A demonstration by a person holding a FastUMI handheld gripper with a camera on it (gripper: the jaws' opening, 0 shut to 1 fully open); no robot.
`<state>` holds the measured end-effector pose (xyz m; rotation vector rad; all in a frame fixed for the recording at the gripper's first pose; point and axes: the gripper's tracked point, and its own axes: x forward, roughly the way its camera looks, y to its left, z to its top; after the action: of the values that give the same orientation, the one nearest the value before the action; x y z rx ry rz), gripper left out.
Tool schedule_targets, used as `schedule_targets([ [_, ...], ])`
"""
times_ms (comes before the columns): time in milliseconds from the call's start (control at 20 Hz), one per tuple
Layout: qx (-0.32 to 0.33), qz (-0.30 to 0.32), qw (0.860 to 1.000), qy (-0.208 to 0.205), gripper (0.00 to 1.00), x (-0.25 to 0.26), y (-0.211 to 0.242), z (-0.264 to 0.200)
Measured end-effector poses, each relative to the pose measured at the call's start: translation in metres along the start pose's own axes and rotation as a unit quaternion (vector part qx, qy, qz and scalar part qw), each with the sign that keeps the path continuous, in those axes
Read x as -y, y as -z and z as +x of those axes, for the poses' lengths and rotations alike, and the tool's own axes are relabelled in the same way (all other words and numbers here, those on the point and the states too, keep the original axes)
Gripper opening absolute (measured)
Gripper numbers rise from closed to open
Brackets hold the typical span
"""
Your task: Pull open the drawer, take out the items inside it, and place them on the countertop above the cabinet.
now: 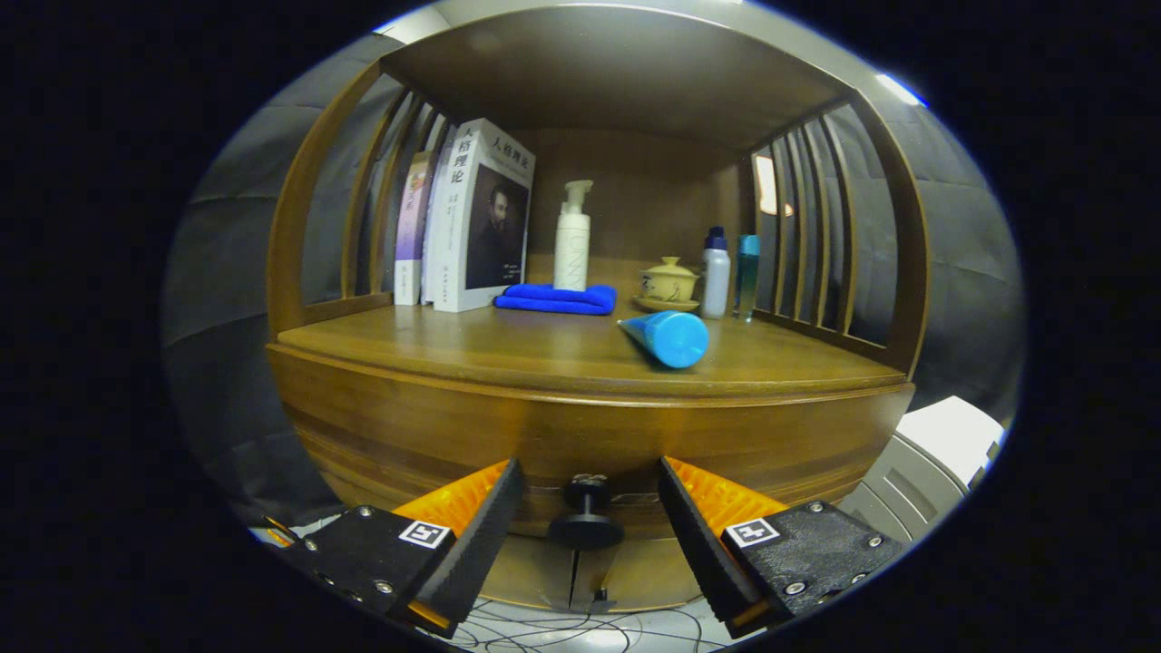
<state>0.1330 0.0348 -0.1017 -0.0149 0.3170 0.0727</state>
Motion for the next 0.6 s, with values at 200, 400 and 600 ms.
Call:
schedule_targets([
  [200, 0.03, -0.007, 0.999, 0.009, 0.95, -0.001, -0.026, -0.029],
  [400, 0.065, -0.012, 0.998, 0.006, 0.95, -0.008, -0.063, -0.071],
  [600, 0.106, 0.001, 0.994, 0.009, 0.95, -0.008, -0.092, -0.121],
])
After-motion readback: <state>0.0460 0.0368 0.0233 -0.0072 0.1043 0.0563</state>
